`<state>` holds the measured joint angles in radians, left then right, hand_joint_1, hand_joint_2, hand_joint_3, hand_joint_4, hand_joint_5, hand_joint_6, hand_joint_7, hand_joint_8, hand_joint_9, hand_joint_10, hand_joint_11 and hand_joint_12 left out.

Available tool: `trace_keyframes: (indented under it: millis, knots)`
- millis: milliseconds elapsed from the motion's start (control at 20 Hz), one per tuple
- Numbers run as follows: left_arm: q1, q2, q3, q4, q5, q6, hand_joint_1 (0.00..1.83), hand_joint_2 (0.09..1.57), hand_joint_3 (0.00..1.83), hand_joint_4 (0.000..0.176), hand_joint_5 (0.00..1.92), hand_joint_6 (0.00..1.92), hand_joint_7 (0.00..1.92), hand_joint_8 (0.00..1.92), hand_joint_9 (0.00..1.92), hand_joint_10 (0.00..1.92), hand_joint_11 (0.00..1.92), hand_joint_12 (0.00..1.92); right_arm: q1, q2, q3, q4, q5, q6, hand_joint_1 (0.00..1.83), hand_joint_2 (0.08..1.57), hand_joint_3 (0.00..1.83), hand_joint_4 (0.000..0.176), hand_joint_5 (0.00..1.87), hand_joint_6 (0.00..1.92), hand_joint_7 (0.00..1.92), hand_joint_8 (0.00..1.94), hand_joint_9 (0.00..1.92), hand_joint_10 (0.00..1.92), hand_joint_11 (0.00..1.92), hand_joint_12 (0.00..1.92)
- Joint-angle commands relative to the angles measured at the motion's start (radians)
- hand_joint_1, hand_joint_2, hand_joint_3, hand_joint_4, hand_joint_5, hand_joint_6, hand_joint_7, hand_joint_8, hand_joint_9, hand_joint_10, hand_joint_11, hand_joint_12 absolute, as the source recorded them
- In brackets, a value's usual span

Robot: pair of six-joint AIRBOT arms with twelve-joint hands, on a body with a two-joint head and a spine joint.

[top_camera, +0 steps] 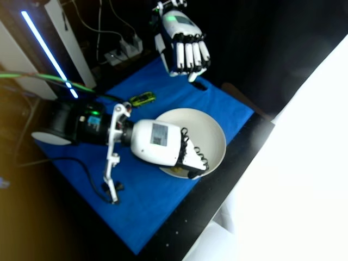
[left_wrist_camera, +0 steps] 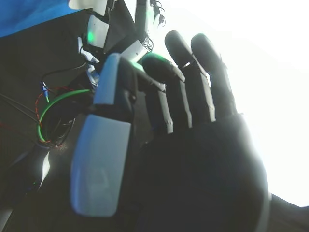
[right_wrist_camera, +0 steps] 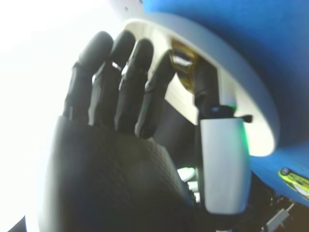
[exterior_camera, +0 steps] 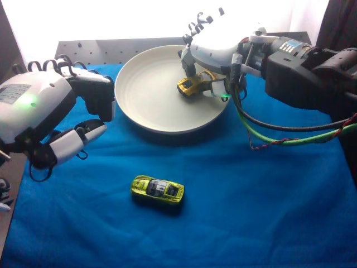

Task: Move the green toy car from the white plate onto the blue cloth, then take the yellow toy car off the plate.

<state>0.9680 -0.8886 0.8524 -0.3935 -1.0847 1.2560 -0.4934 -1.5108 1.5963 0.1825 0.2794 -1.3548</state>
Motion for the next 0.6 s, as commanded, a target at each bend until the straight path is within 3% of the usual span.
trace_keyframes:
  millis: [0,50,100,150,200,250,350,400,450,500,550]
  knots:
    - [-0.003,-0.006,-0.001,0.021,-0.129,-0.007,1.10,1.29,0.00,0.006,0.75,1.38,0.59,1.54,0.46,1.10,0.17,1.64,0.015,-0.002,-0.003,-0.007,0.114,-0.002,1.12,1.21,0.00,0.000,0.80,1.25,0.57,0.05,0.21,0.66,0.00,1.56]
    - [-0.001,-0.006,-0.001,0.020,-0.130,-0.008,1.11,1.29,0.00,0.000,0.75,1.38,0.58,1.54,0.47,1.10,0.18,1.65,0.015,-0.002,-0.005,-0.007,0.120,-0.002,1.12,1.21,0.00,0.000,0.79,1.25,0.73,0.09,0.36,0.78,0.08,1.66]
    - [0.001,-0.006,-0.001,0.018,-0.130,-0.009,1.11,1.29,0.00,0.000,0.76,1.39,0.58,1.53,0.47,1.11,0.19,1.65,0.017,-0.002,-0.008,-0.007,0.123,-0.002,1.19,1.20,0.00,0.000,0.91,1.11,0.70,1.13,0.46,1.04,0.25,1.80]
    - [0.003,-0.007,-0.001,0.017,-0.133,-0.010,1.11,1.28,0.00,0.000,0.77,1.37,0.59,1.52,0.46,1.10,0.20,1.66,0.029,0.002,-0.015,-0.007,0.128,-0.002,1.19,1.22,0.00,0.000,0.90,1.19,0.67,1.32,0.47,1.03,0.22,1.79]
    - [0.004,-0.007,-0.001,0.016,-0.133,-0.011,1.11,1.29,0.00,0.000,0.77,1.38,0.58,1.52,0.45,1.04,0.15,1.64,0.035,0.006,-0.018,-0.007,0.130,-0.002,1.20,1.22,0.00,0.000,0.89,1.23,0.66,1.36,0.46,0.96,0.15,1.74]
    - [0.005,-0.007,-0.001,0.015,-0.134,-0.012,1.12,1.28,0.00,0.000,0.77,1.37,0.59,1.50,0.46,1.01,0.14,1.63,0.040,0.014,-0.026,-0.007,0.137,-0.002,1.20,1.22,0.00,0.000,0.89,1.06,0.67,1.55,0.43,1.35,0.25,1.88]
    - [0.008,-0.007,-0.001,0.011,-0.134,-0.013,1.11,1.28,0.00,0.000,0.77,1.37,0.59,1.51,0.48,1.02,0.17,1.64,0.044,0.031,-0.043,-0.007,0.159,-0.002,1.18,1.23,0.00,0.000,0.87,1.21,0.66,1.43,0.50,1.07,0.26,1.78]
    - [0.008,-0.007,-0.001,0.010,-0.134,-0.013,1.12,1.28,0.00,0.000,0.77,1.38,0.59,1.51,0.47,1.01,0.15,1.63,0.047,0.042,-0.053,-0.007,0.171,-0.002,1.12,1.22,0.00,0.000,0.80,1.25,0.62,0.81,0.51,0.92,0.23,1.70]
    - [0.009,-0.007,-0.001,0.010,-0.134,-0.013,1.12,1.28,0.00,0.000,0.77,1.38,0.58,1.50,0.47,0.96,0.12,1.61,0.049,0.052,-0.063,-0.007,0.183,-0.002,1.12,1.21,0.00,0.000,0.80,1.24,0.71,0.51,0.55,0.86,0.26,1.70]
    - [0.009,-0.007,-0.001,0.008,-0.134,-0.013,1.12,1.28,0.00,0.000,0.77,1.38,0.58,1.51,0.47,0.95,0.12,1.61,0.050,0.072,-0.084,-0.007,0.202,-0.002,1.20,1.21,0.00,0.000,0.86,0.98,0.74,1.37,0.57,1.47,0.47,1.88]
    - [0.010,-0.007,-0.001,0.006,-0.134,-0.013,1.11,1.29,0.00,0.000,0.77,1.39,0.58,1.50,0.48,0.94,0.11,1.59,0.050,0.086,-0.099,-0.007,0.216,-0.002,1.22,1.21,0.00,0.000,0.87,0.91,0.75,1.56,0.59,1.78,0.60,1.91]
